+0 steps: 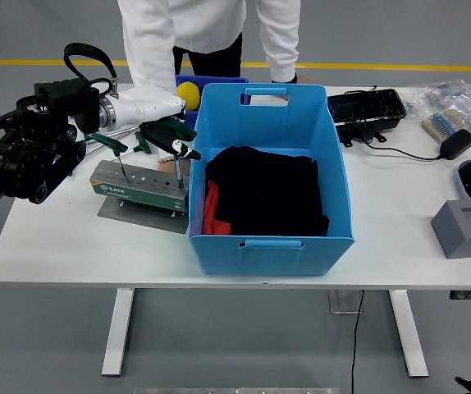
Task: Lift tool from toolbox,place it in box,lift tool from toolbox,place it in box
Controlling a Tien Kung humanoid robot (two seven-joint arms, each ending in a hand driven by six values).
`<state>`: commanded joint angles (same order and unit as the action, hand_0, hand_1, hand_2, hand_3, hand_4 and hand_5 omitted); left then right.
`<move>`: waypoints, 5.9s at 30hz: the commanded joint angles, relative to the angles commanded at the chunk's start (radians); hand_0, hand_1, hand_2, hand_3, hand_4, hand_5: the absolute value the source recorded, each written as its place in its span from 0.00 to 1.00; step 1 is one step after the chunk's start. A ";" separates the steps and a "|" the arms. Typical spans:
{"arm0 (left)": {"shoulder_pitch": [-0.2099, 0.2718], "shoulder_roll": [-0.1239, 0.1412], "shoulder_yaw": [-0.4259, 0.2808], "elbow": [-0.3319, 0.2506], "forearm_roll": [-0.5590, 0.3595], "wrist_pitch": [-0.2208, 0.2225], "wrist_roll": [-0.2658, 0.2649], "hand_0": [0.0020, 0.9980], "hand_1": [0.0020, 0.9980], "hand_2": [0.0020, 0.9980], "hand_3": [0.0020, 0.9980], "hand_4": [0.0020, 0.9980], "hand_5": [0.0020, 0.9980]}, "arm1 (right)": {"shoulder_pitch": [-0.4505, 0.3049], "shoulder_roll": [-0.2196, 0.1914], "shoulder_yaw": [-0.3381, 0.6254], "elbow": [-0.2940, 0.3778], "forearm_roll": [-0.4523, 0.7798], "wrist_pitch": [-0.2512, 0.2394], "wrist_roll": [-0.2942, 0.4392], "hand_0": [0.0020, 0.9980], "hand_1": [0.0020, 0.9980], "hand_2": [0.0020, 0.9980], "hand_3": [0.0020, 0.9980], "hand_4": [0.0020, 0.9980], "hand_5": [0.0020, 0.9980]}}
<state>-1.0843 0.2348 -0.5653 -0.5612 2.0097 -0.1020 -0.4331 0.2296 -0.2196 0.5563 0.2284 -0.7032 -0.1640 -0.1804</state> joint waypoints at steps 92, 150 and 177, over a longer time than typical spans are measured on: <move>-0.125 -0.048 -0.062 -0.367 -0.137 -0.105 -0.019 0.13 0.00 0.00 0.02 0.73 0.53 | -0.004 -0.003 0.011 0.001 -0.018 0.006 -0.008 0.62 0.60 0.67 0.54 0.78 0.66; -0.191 -0.235 0.346 0.026 -0.261 0.013 -0.068 0.39 0.37 0.50 0.52 0.77 0.52 | 0.026 -0.023 0.024 0.012 -0.064 0.014 -0.024 0.62 0.60 0.67 0.54 0.78 0.66; -0.178 -0.235 0.150 -0.022 -0.258 0.108 -0.161 0.42 0.45 0.56 0.55 0.80 0.54 | 0.036 -0.027 0.016 0.010 -0.045 0.010 -0.018 0.62 0.59 0.67 0.54 0.78 0.66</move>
<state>-1.2623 0.0000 -0.4150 -0.5834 1.7518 0.0057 -0.5938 0.2653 -0.2464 0.5726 0.2388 -0.7486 -0.1543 -0.1988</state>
